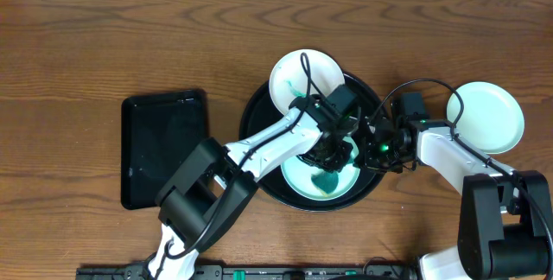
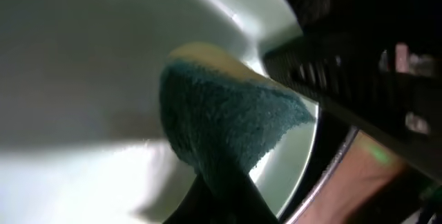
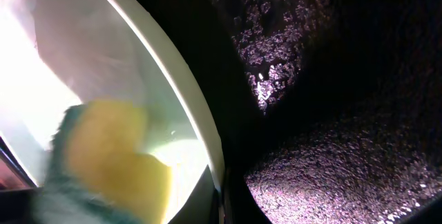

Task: Clean dirty plates on tray and stack at the side
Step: 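Return the sponge to the small black tray and release with left gripper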

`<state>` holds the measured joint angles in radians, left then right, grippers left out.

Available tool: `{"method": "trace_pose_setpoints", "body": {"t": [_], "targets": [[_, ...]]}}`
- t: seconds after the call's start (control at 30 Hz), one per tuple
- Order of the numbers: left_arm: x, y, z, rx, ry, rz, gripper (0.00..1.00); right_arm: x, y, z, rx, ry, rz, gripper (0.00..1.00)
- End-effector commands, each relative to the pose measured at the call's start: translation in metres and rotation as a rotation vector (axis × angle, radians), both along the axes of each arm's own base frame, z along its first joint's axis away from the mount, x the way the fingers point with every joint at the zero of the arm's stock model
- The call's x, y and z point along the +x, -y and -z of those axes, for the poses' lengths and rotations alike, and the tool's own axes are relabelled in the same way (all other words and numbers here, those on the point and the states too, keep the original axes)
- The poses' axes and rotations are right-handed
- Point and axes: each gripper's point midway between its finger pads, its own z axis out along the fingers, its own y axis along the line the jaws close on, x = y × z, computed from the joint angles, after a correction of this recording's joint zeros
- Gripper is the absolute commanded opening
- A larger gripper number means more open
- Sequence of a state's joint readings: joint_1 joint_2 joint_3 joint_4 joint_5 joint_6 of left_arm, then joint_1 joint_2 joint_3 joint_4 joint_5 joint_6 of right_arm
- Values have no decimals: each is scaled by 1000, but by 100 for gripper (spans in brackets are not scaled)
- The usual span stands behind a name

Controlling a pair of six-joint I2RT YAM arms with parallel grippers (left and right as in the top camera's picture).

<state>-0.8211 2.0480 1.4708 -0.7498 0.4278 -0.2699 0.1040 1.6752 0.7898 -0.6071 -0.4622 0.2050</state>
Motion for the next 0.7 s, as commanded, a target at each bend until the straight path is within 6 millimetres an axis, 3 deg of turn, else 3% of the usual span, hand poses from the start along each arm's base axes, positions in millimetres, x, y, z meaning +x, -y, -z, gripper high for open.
{"method": "trace_pose_setpoints", "body": {"t": [0.0,0.23,0.37,0.43,0.5,0.53,0.6,0.67], "targets": [[37,-29,-36,100,145,-100,7,-16,12,17,-75,-66,7,1],[79,-124,-94,257,288,-330,7,-15,12,17,-74,-61,7,1],[98,-187,-114,311,292,-509,7,-14,12,17,-74,-59,7,1],[103,-221,-113,344,255,-590,7,-14,12,17,-74,-59,7,1],[105,-272,-102,400,180,-703,7,-14,12,17,-74,-59,7,1],[105,-283,-98,412,165,-719,7,-14,12,17,-74,-59,7,1],[95,-325,-70,468,69,-805,7,-14,12,17,-74,-58,7,1],[88,-340,-54,486,27,-840,7,-14,12,17,-74,-59,7,1]]}}
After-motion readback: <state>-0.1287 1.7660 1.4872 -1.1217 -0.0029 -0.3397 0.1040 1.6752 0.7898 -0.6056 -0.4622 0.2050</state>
